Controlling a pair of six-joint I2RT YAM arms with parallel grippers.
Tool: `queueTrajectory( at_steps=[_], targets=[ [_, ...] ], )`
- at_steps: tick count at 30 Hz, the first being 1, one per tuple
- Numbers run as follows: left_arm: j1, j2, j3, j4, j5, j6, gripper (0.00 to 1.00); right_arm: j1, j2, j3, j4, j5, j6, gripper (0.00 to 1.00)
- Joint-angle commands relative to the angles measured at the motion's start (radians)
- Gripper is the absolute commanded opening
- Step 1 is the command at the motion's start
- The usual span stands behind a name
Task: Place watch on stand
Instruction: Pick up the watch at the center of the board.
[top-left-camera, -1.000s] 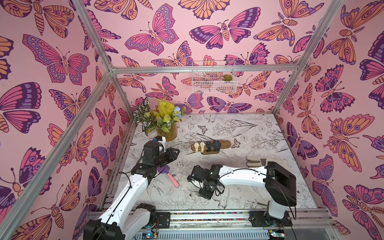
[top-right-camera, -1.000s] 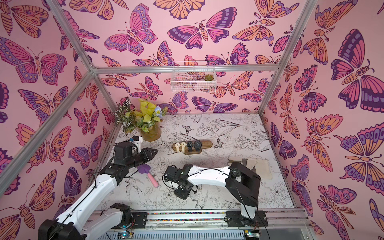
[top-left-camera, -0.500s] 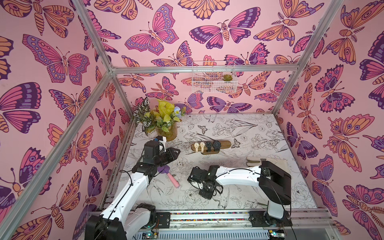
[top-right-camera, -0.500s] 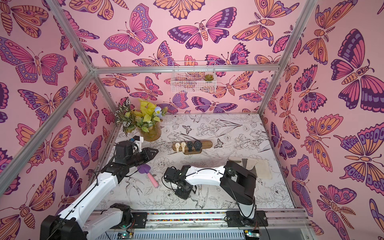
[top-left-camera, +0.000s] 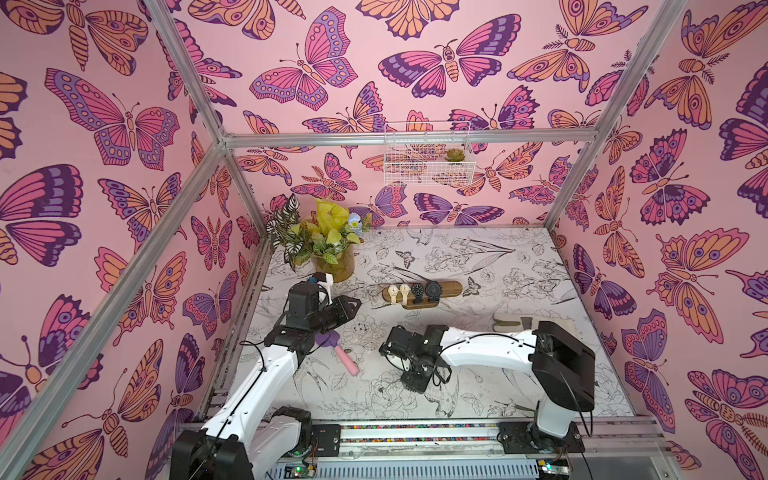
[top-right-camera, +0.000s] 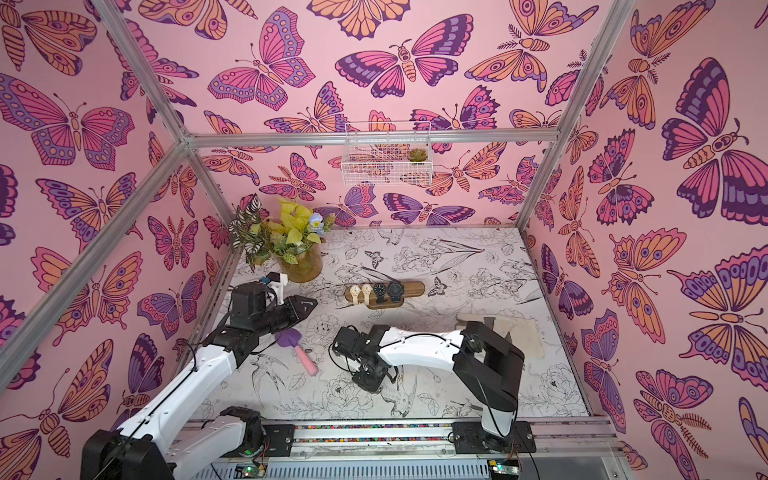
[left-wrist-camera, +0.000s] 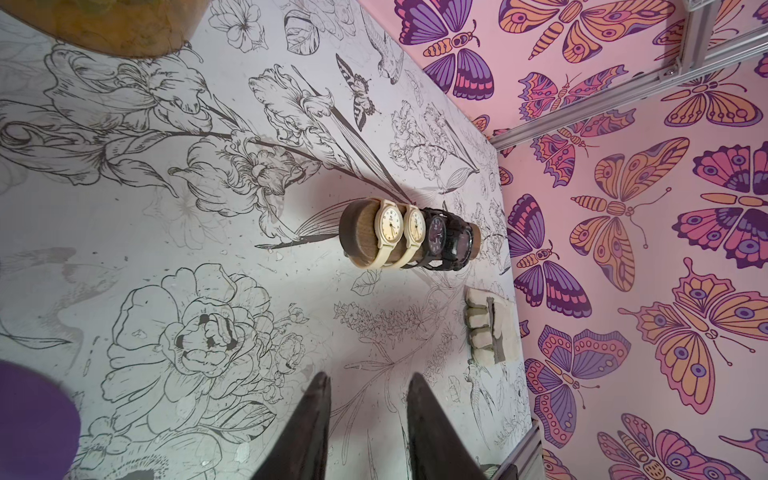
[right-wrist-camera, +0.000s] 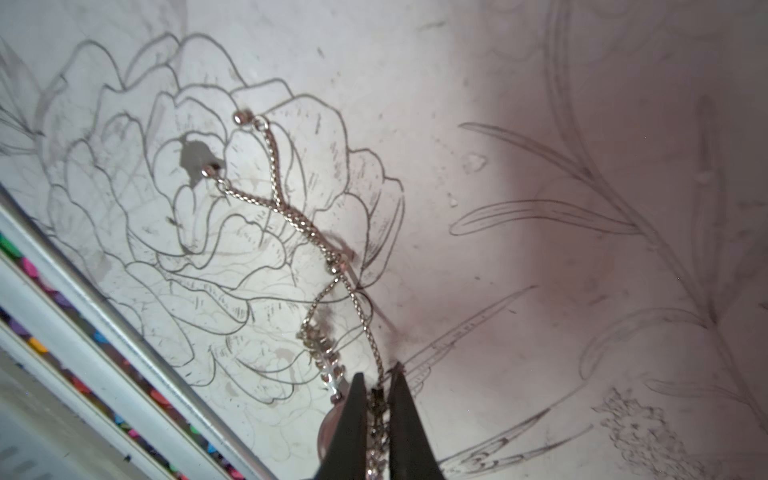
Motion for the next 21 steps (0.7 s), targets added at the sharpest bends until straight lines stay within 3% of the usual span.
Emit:
queueTrajectory(
  at_steps=[1, 7, 14, 21],
  targets=[
    [0.005, -0.025, -0.013, 0.025, 0.043, 0.004, 0.35, -0.053, -0.09, 0.002, -0.031, -0.019, 0.039, 0.0],
    [-0.047, -0.047, -0.016, 0.074, 0.079, 0.035, 0.37, -0.167, -0.213, 0.029, -0.051, -0.107, 0.092, 0.0],
    [-0.2, -0.05, 0.018, 0.107, 0.047, 0.114, 0.43, -0.297, -0.312, 0.076, -0.077, -0.19, 0.205, 0.0],
    [-0.313, -0.037, 0.06, 0.141, 0.092, 0.182, 0.49, -0.415, -0.35, 0.157, -0.13, -0.311, 0.27, 0.0]
  ],
)
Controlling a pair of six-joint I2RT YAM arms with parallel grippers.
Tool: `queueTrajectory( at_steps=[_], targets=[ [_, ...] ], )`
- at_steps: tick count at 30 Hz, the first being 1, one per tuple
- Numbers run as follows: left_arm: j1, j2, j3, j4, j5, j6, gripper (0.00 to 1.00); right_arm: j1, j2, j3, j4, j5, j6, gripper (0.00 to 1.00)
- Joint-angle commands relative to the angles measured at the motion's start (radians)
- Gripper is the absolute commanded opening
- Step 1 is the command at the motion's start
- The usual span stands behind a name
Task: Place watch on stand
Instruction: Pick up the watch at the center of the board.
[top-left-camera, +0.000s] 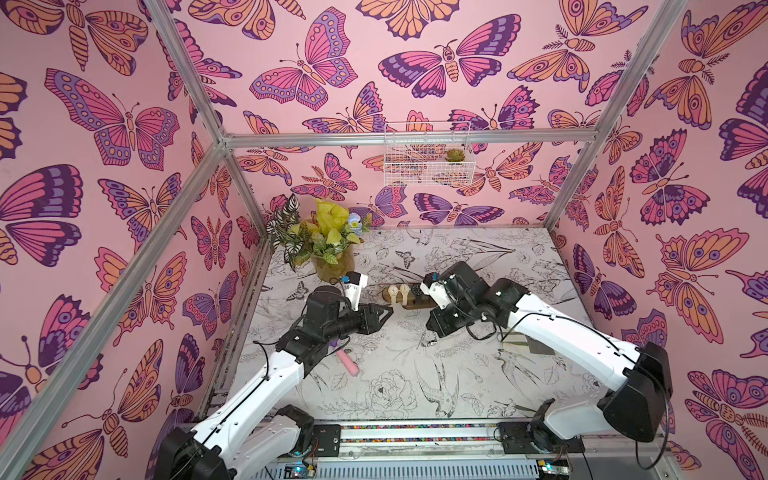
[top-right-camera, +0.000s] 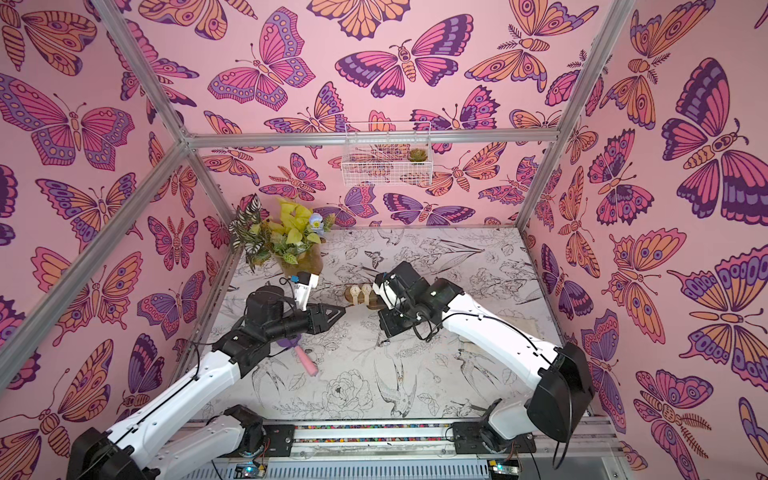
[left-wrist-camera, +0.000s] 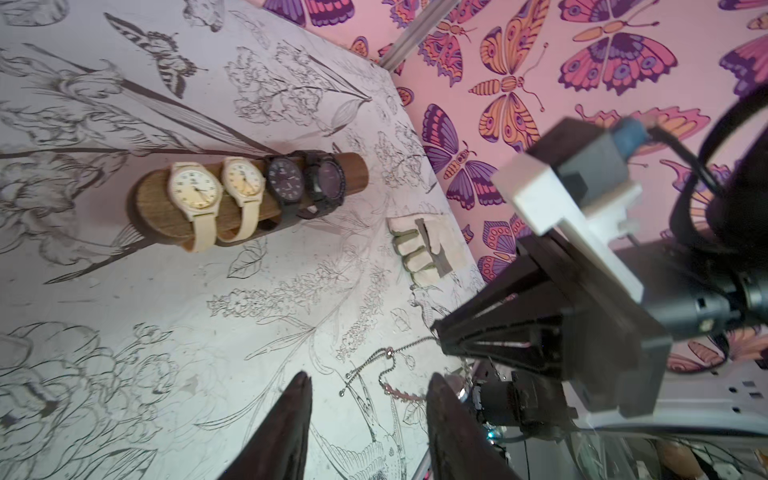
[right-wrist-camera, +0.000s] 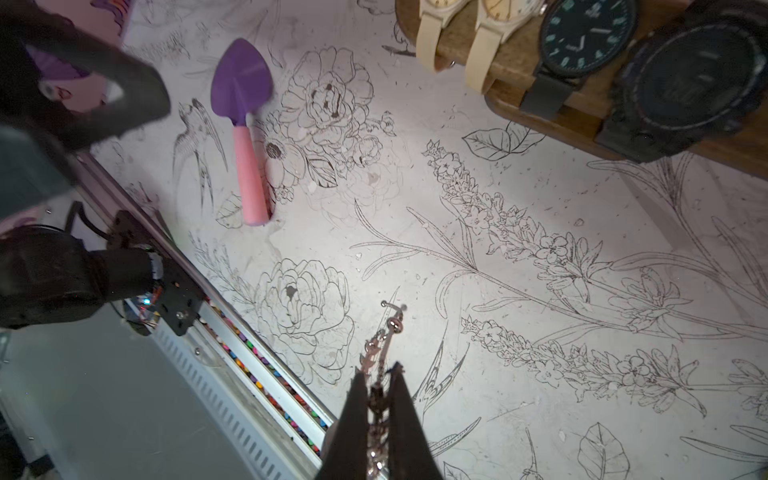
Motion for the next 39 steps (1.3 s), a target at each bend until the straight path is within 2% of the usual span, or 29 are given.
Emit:
queueTrajectory(
  at_steps=[1, 8, 14, 24, 39],
  targets=[
    [-0.044, 0.003, 0.038, 0.043, 0.043, 0.068, 0.5, -0.045, -0.018, 0.07, -0.075, -0.077, 0.041, 0.0],
    [-0.153, 0.024, 0.085, 0.048, 0.053, 0.119, 0.56, -0.143, 0.017, 0.187, -0.16, -0.191, 0.031, 0.0],
    [-0.201, 0.1, 0.131, 0.048, 0.075, 0.139, 0.57, -0.153, 0.077, 0.271, -0.239, -0.244, 0.004, 0.0],
    [-0.235, 0.183, 0.187, 0.046, 0.114, 0.16, 0.57, -0.153, 0.123, 0.289, -0.299, -0.313, -0.018, 0.0],
    [-0.289, 0.237, 0.194, 0.045, 0.122, 0.153, 0.56, -0.154, 0.171, 0.313, -0.31, -0.313, -0.023, 0.0]
  ],
)
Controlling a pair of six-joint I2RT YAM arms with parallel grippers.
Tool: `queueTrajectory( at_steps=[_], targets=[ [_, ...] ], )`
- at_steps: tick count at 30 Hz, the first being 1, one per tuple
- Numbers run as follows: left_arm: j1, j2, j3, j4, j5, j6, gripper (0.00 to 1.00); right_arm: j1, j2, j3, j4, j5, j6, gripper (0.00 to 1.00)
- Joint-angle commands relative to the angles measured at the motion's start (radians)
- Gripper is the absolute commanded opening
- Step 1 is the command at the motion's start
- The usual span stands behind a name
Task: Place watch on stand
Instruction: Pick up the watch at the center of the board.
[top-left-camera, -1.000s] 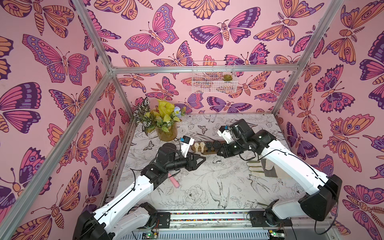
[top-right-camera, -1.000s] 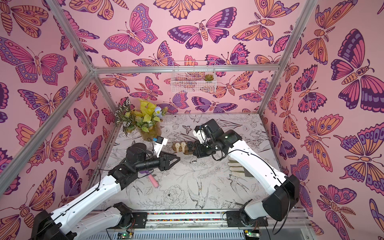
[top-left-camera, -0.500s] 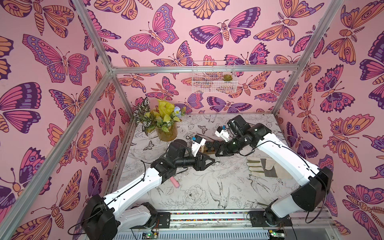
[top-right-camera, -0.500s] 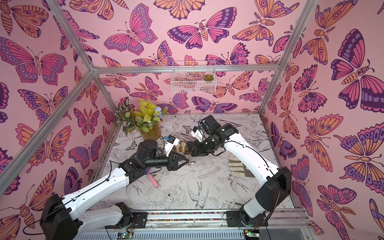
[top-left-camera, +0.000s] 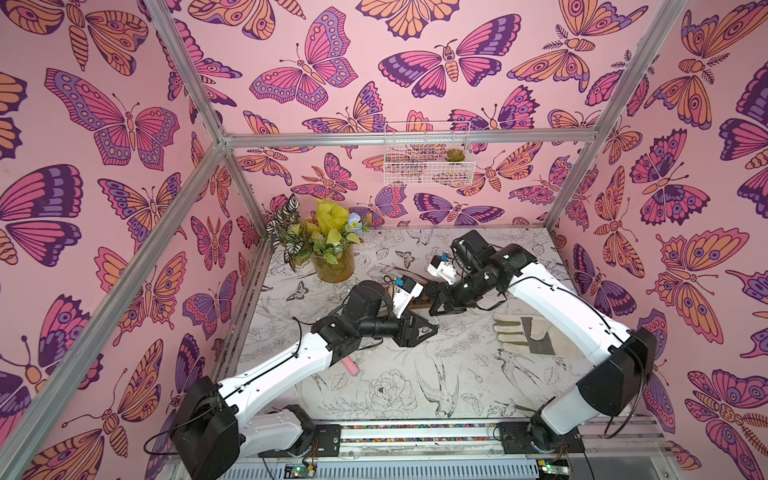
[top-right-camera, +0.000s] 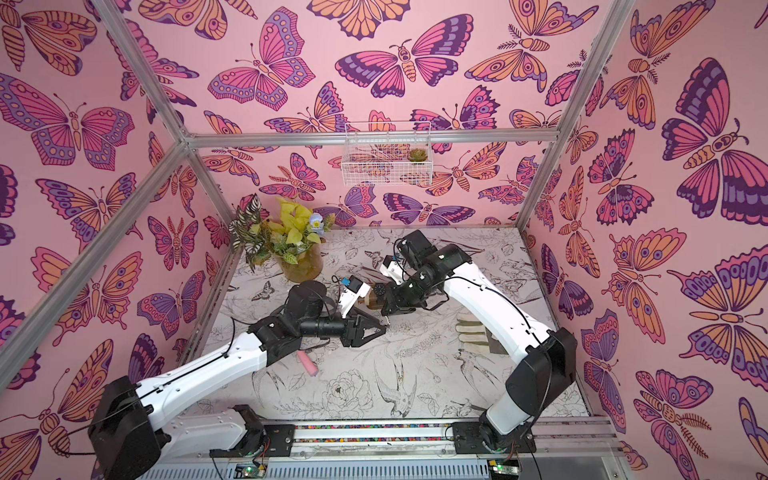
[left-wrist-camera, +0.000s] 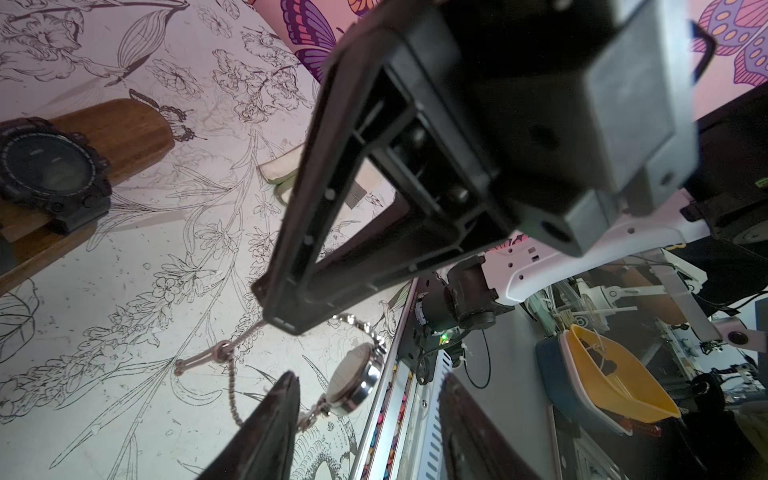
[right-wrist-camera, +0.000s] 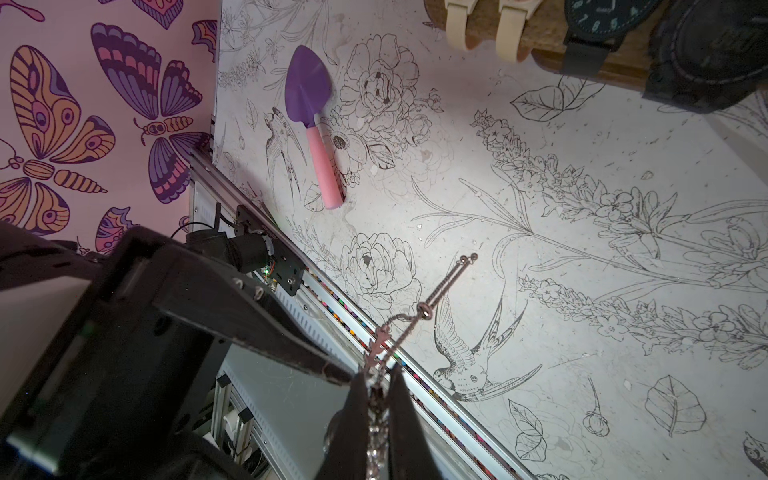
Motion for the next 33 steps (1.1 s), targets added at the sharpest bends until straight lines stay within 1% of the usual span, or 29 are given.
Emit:
queueTrajectory(
  at_steps=[1, 15, 16, 20, 22, 24, 26, 28, 33],
  targets=[
    [-0.01, 0.012, 0.021, 0.012, 0.018, 0.013, 0.55, -0.003, 0.012, 0.028, -0.023, -0.012, -0.018, 0.0],
    [-0.02, 0.046, 0.046, 0.013, 0.044, 0.018, 0.44, -0.001, 0.026, 0.034, -0.023, -0.02, -0.015, 0.0],
    [-0.02, 0.078, 0.05, 0.012, 0.049, 0.018, 0.43, -0.002, 0.027, 0.034, -0.022, -0.02, -0.015, 0.0],
    [-0.023, 0.104, 0.066, 0.012, 0.055, 0.016, 0.39, -0.001, 0.029, 0.034, -0.02, -0.021, -0.013, 0.0],
    [-0.023, 0.109, 0.068, 0.013, 0.054, 0.016, 0.34, -0.002, 0.031, 0.034, -0.02, -0.025, -0.014, 0.0],
    [-0.023, 0.112, 0.07, 0.012, 0.048, 0.016, 0.26, -0.001, 0.031, 0.034, -0.019, -0.026, -0.013, 0.0],
    [-0.025, 0.112, 0.07, 0.012, 0.045, 0.015, 0.21, -0.002, 0.03, 0.034, -0.019, -0.026, -0.013, 0.0],
    [-0.025, 0.111, 0.068, 0.012, 0.039, 0.015, 0.2, -0.002, 0.029, 0.032, -0.019, -0.028, -0.014, 0.0],
    [-0.025, 0.105, 0.068, 0.01, 0.018, 0.01, 0.13, -0.003, 0.026, 0.02, -0.018, -0.024, -0.013, 0.0]
  ],
)
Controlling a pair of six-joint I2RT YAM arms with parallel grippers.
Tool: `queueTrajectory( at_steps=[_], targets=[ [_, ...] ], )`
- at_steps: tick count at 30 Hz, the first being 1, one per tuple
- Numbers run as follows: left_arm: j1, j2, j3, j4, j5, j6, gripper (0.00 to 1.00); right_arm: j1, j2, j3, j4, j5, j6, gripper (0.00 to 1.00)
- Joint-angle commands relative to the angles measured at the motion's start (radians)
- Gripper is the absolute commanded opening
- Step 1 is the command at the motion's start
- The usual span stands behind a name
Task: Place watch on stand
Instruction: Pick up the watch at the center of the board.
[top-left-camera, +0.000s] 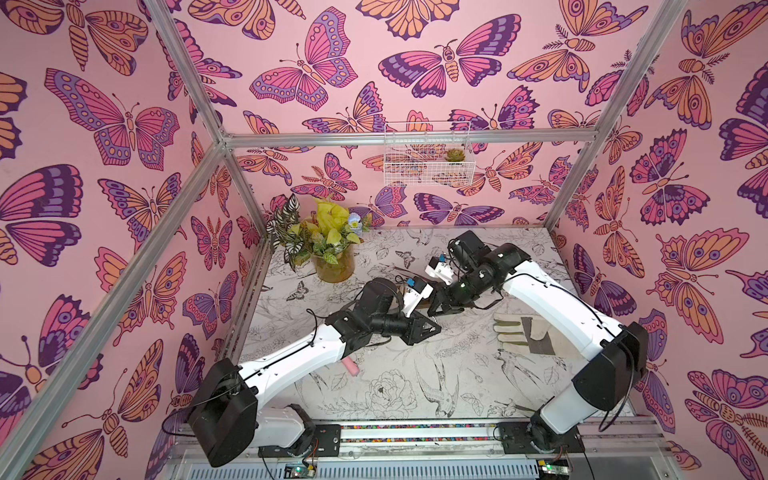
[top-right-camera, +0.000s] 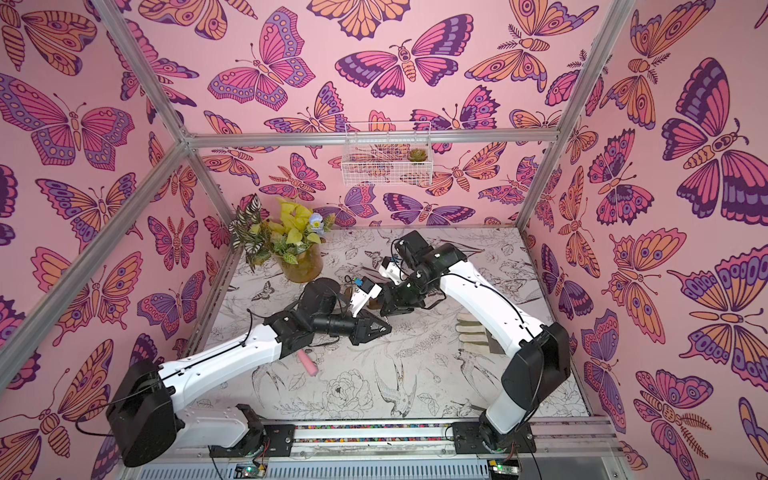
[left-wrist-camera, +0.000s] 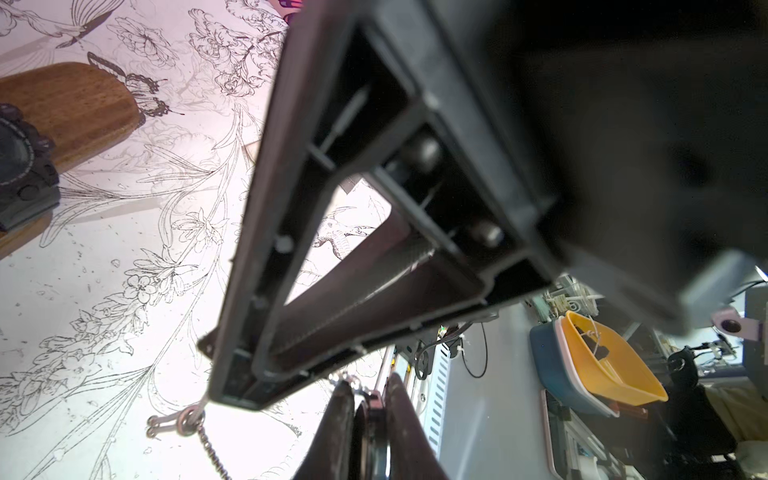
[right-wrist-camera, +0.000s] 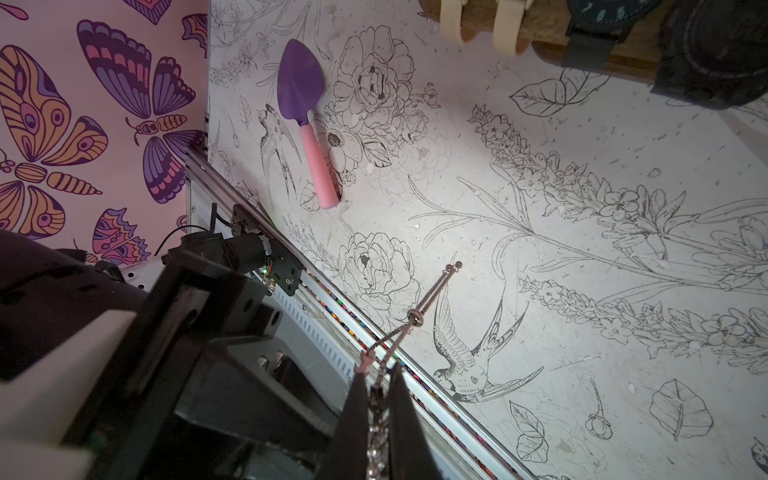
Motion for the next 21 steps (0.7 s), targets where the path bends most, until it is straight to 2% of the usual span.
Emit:
queueTrajectory(
  at_steps=[1, 7, 10, 15, 21],
  targets=[
    [-0.005, -0.006, 0.019, 0.005, -0.017, 0.005, 0.11, 0.0, -0.001, 0.011, -0.016, -0.015, -0.013, 0.0],
    [-0.003, -0.004, 0.027, 0.007, -0.036, -0.013, 0.03, -0.001, -0.031, -0.048, 0.033, -0.001, 0.006, 0.0],
    [-0.004, 0.002, 0.037, 0.012, -0.035, -0.027, 0.01, 0.0, -0.044, -0.083, 0.079, -0.001, 0.026, 0.05],
    [-0.004, 0.0, 0.04, 0.039, -0.026, -0.054, 0.0, -0.001, -0.093, -0.135, 0.162, -0.005, 0.058, 0.22],
    [0.003, -0.006, 0.038, 0.07, -0.019, -0.089, 0.0, -0.004, -0.14, -0.194, 0.283, 0.004, 0.113, 0.27]
  ],
)
